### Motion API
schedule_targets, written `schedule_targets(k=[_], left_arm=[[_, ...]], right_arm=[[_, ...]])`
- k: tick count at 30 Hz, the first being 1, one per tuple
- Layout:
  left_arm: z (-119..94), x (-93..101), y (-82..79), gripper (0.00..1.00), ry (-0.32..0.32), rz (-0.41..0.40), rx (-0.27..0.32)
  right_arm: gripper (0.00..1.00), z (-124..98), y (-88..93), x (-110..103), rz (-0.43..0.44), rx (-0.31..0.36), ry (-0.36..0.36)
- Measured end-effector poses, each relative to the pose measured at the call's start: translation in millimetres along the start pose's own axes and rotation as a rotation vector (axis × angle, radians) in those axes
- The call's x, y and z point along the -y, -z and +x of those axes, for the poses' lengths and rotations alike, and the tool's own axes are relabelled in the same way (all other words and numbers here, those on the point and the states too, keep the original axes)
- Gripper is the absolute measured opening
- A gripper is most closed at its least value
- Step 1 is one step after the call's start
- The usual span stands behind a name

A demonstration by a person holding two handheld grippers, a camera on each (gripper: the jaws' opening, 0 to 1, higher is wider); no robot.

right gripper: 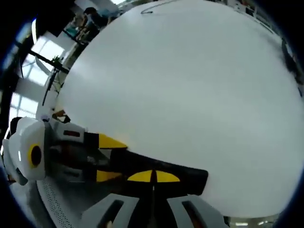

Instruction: Press the specified remote control buttons in sequence, fully releasing each button before pressing the next.

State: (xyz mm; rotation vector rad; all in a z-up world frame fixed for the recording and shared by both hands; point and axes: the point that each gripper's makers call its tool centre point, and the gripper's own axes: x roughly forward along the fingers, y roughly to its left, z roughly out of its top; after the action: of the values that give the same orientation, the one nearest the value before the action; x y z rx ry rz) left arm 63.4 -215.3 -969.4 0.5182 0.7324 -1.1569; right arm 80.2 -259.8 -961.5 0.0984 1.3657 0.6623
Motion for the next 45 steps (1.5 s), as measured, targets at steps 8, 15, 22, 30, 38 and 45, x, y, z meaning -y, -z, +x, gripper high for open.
schedule_targets(k=[8,15,22,30,38,45], left_arm=[[-0.1,0.3,-0.9,0.24,-0.001,0.001,-0.003],[-0.2,-1.2,-0.4,0.24,-0.002,0.001,-0.004],[0.4,-1.6,-0.8,0.24,-0.001,0.001,-0.003],[0.5,-1.7,-1.2,0.24,-0.001,0.0,-0.003],[0.5,-1.5,-0.2,0.24,0.0,0.0,-0.001],[0.5,-1.5,0.6,0.25,0.0,-0.001,0.002]], right_arm=[[0.0,-1.5,4.1,-0.3,0.123,0.004,-0.083],[0.0,-3.7,6.4,1.1,0.159,-0.011,-0.082],[0.0,-3.1,10.1,0.4,0.165,-0.033,-0.092],[0.0,-2.8,10.1,0.2,0.167,-0.035,-0.096],[0.0,-0.1,11.7,-3.9,0.143,-0.04,-0.093],[0.0,2.4,13.5,-5.1,0.076,-0.065,-0.043]])
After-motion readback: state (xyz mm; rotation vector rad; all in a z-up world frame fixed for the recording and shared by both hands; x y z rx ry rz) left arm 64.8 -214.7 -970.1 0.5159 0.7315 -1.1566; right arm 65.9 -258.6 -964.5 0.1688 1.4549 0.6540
